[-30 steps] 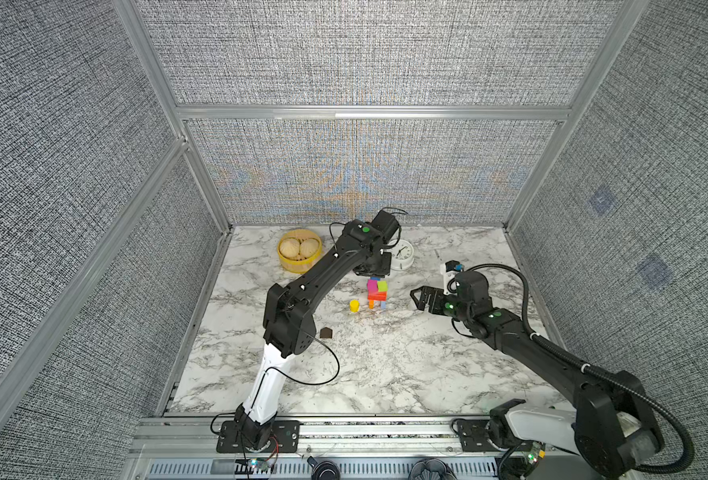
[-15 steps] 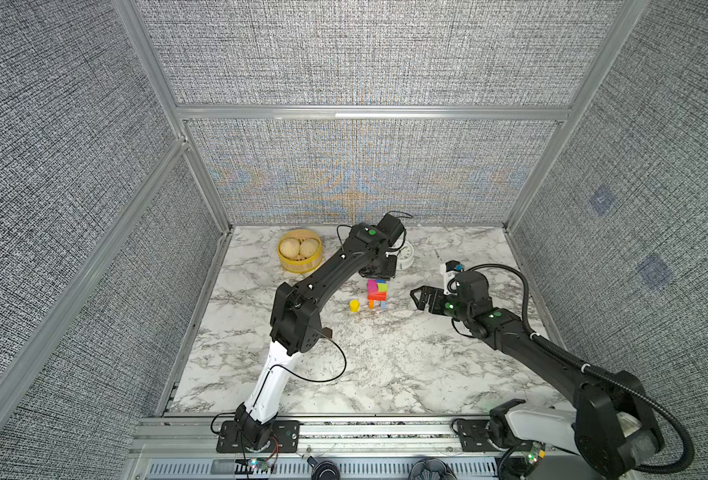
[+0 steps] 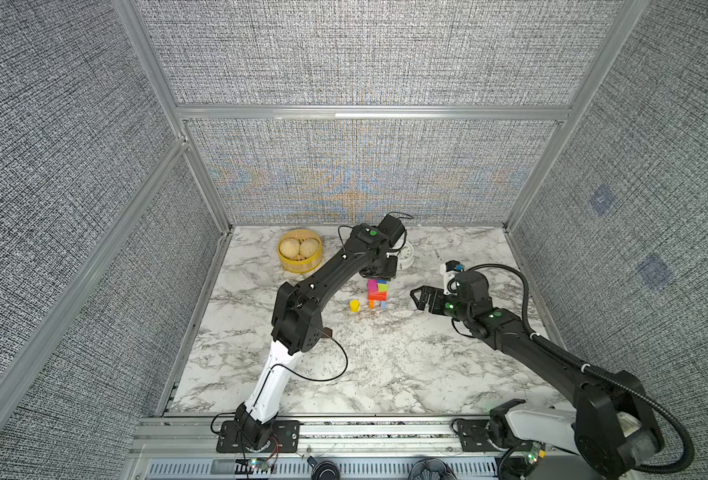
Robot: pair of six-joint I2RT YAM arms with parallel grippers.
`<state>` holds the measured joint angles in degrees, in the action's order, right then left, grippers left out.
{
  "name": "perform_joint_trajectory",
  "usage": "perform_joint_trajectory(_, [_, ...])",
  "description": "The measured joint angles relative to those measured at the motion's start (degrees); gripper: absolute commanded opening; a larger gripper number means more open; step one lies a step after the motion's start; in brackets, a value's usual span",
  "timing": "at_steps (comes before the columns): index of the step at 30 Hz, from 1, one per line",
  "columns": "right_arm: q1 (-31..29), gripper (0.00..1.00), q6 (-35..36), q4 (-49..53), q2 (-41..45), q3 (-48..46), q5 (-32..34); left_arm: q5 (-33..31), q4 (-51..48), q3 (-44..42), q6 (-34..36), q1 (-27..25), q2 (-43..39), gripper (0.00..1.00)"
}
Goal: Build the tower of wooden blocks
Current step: 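Lift and carry the blue cube with the left gripper over the stack, then lower the blue cube beside the magenta cube and open the left gripper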
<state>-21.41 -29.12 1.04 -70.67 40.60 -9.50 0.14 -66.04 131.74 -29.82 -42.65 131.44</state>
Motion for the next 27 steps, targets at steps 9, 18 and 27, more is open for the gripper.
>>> perform_joint_trajectory(9, [0.0, 0.99, 0.0, 0.0, -0.07, 0.0, -0.37, 0.42, 0.11, -0.13, -0.22, -0.11, 0.13, 0.28])
perform_joint_trajectory(18, [-0.02, 0.99, 0.0, -0.35, -0.39, 0.0, -1.05, 1.16, 0.55, -1.2, -0.63, -0.39, 0.13, 0.28])
perform_joint_trajectory(27, [-0.02, 0.99, -0.02, -0.35, -0.33, 0.0, -1.09, 0.9, 0.61, -1.27, -0.81, -0.44, 0.13, 0.29])
